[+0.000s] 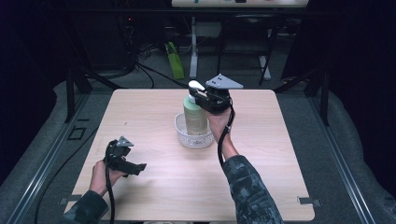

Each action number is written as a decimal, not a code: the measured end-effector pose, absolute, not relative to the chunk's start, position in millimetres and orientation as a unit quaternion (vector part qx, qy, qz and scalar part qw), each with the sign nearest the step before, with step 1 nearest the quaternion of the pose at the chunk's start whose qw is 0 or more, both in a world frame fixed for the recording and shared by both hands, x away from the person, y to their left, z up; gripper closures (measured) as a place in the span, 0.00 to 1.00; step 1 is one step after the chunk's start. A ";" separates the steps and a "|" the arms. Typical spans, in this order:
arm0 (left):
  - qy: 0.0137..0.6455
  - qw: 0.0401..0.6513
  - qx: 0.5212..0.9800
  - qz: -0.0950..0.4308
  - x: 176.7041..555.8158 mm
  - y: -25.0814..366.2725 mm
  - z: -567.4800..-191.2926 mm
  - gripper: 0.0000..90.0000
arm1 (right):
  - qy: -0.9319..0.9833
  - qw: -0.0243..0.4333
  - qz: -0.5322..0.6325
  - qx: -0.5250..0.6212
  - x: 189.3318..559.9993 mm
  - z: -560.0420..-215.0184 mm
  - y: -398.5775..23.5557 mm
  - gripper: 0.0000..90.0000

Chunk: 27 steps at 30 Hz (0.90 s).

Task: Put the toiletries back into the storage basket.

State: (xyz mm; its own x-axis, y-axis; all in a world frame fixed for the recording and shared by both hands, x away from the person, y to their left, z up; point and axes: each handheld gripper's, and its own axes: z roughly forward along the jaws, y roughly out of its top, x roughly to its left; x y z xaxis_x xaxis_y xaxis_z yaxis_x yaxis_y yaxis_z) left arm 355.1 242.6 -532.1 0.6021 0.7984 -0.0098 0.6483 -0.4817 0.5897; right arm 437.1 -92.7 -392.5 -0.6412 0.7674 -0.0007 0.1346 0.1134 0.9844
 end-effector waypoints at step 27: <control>0.424 0.286 0.850 0.128 355.1 241.1 -531.5 0.00 | 0.699 0.272 0.576 0.325 435.2 -409.8 -93.5 0.75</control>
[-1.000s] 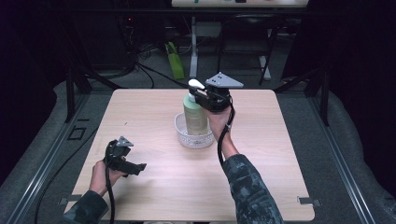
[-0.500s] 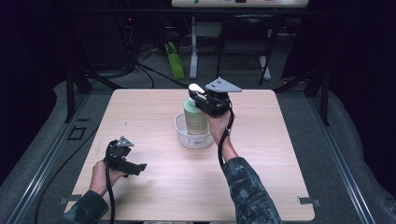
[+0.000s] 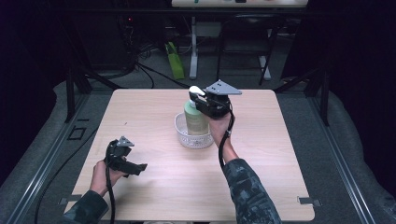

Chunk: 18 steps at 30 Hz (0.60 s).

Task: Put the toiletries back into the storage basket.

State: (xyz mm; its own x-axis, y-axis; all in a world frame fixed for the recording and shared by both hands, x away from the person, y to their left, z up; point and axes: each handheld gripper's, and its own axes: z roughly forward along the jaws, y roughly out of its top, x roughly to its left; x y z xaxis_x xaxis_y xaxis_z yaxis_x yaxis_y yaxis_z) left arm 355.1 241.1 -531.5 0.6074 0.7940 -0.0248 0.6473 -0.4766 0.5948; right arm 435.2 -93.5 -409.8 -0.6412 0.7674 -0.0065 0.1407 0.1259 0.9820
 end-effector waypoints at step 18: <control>0.422 0.289 0.851 0.122 354.7 239.4 -531.6 0.00 | 0.696 0.245 0.584 0.337 436.7 -419.7 -100.9 0.75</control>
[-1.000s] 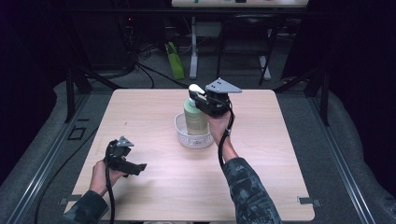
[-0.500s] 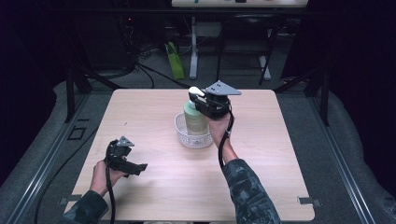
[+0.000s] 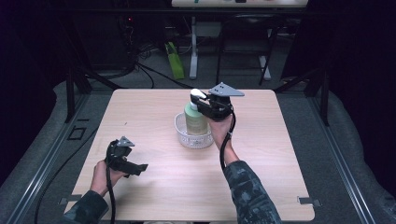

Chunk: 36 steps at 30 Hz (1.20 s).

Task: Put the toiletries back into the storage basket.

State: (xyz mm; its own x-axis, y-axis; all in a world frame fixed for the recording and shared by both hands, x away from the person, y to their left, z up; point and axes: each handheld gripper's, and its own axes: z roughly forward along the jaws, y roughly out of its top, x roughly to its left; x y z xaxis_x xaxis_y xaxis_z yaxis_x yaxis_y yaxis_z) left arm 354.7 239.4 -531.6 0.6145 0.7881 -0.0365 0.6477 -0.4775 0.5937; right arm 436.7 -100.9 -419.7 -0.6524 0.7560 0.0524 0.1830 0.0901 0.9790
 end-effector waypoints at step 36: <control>0.412 0.288 0.856 0.117 355.7 236.7 -533.2 0.00 | 0.717 0.245 0.560 0.334 434.2 -411.3 -101.9 0.66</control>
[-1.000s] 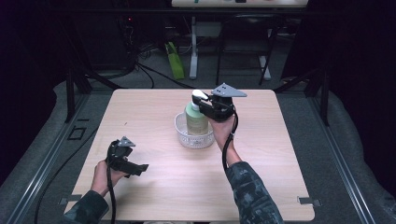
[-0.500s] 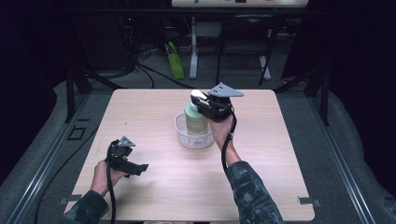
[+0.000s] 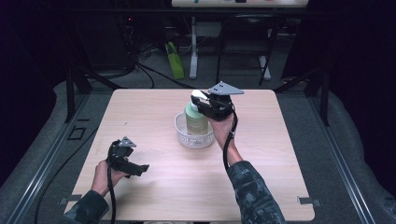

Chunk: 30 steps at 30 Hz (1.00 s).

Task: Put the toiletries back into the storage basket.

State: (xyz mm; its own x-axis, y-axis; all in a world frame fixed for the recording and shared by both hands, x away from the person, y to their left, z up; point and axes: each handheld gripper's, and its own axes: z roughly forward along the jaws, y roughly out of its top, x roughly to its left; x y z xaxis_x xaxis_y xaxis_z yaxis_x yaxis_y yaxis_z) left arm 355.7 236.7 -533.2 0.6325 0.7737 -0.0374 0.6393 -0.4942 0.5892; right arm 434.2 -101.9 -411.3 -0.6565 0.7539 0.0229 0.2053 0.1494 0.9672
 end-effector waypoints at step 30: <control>0.410 0.286 0.858 0.116 355.2 234.6 -533.4 0.00 | 0.793 0.181 0.435 0.387 391.2 -378.7 -140.4 0.00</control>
State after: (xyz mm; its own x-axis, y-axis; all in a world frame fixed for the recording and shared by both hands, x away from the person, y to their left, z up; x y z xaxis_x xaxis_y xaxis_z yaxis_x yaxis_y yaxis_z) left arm 355.2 234.6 -533.4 0.6367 0.7703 -0.0346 0.6375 -0.5006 0.5857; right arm 391.2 -140.4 -378.7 -0.6348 0.7710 0.0504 0.4570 0.3221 0.8291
